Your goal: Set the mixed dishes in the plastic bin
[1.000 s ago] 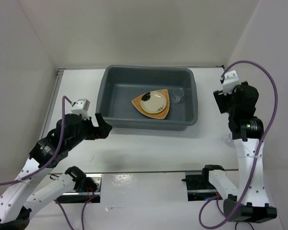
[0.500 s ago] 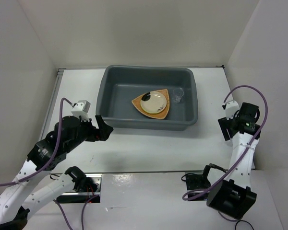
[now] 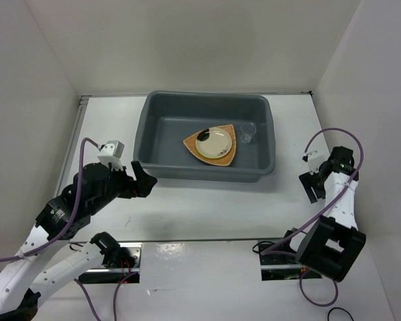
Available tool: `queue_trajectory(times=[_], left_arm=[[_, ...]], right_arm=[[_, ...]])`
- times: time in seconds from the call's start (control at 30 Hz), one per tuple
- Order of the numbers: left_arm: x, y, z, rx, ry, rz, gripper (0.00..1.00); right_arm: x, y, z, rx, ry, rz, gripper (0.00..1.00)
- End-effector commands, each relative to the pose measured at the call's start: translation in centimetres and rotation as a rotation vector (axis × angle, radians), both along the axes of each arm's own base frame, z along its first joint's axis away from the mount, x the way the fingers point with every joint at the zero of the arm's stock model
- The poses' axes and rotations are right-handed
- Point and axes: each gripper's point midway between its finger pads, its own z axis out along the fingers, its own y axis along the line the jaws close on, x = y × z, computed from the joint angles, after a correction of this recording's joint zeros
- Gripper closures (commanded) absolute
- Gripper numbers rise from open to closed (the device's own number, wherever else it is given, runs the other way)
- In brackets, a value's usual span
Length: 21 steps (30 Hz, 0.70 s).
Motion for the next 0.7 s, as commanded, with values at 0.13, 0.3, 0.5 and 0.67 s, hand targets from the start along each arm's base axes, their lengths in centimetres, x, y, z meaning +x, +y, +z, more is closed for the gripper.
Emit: queue_trajectory(times=[0.13,0.3,0.5,0.67], left_arm=[[0.1,0.0,0.8,-0.030,-0.036,0.008,0.00],[0.1,0.0,0.8,-0.030,-0.036,0.008,0.00],[0.1,0.1,1.0,-0.040,-0.042,0.020,0.00],[0.0,0.2,1.2,-0.046,-0.050,0.021,0.00]], right_arm=[[1.7,-1.0,-2.0,0.015,0.019,0.010,0.28],[2.0,-1.0,-3.0,0.056,0.066,0.003,0.34],[1.6,-0.8,-2.2,0.070,0.062,-0.011,0.82],[2.9,-0.7,6.9,0.011,-0.137,0.015,1.00]])
